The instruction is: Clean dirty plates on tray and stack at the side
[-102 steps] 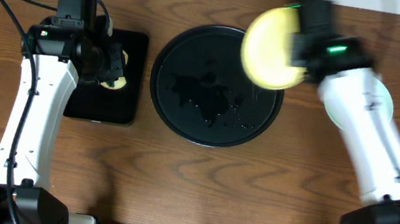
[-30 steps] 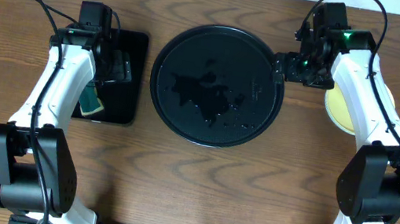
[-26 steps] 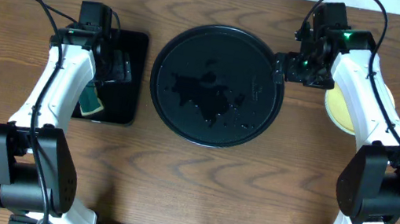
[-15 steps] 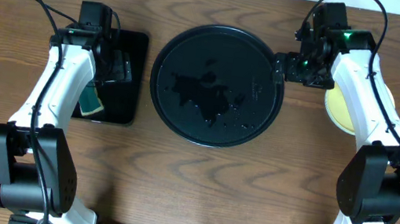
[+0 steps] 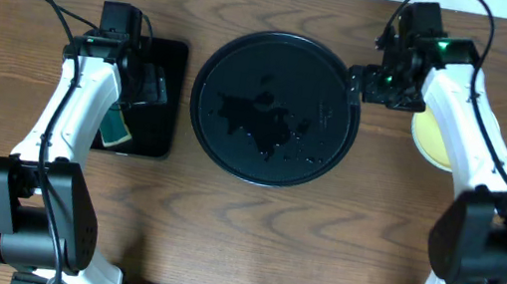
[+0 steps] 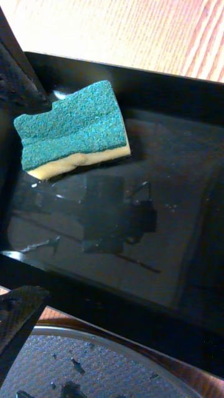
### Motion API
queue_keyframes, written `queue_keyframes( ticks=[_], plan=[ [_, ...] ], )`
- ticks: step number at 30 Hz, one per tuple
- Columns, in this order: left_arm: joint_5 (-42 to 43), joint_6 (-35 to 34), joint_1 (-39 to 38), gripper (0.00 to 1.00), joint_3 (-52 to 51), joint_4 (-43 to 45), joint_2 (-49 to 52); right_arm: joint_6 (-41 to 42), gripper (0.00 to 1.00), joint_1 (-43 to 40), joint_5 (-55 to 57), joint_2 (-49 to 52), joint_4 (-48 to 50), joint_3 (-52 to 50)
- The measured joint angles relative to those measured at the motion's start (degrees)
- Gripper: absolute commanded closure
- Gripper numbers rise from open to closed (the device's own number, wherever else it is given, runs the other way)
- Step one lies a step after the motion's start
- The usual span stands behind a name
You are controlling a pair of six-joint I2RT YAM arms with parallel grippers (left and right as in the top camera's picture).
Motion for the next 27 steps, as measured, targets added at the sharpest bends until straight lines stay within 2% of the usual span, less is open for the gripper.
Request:
queue_keyframes(
  ticks=[3,14,22,27],
  plan=[
    [0.00,0.00,0.00,0.12,0.00,0.00,0.00,0.00,0.01,0.00,0.00,-6.54,0.04,-0.04],
    [0.00,-0.02,0.00,0.12,0.00,-0.02,0.00,0.00,0.01,0.00,-0.02,-40.83,0.24,0.22],
    [0.00,-0.02,0.00,0.11,0.00,-0.02,0.00,-0.28,0.01,0.02,0.26,-59.82,0.20,0.26],
    [-0.02,0.00,0.00,0.11,0.00,0.00,0.00,-4.00,0.01,0.02,1.68,-70.10,-2.16,0.39]
  ],
)
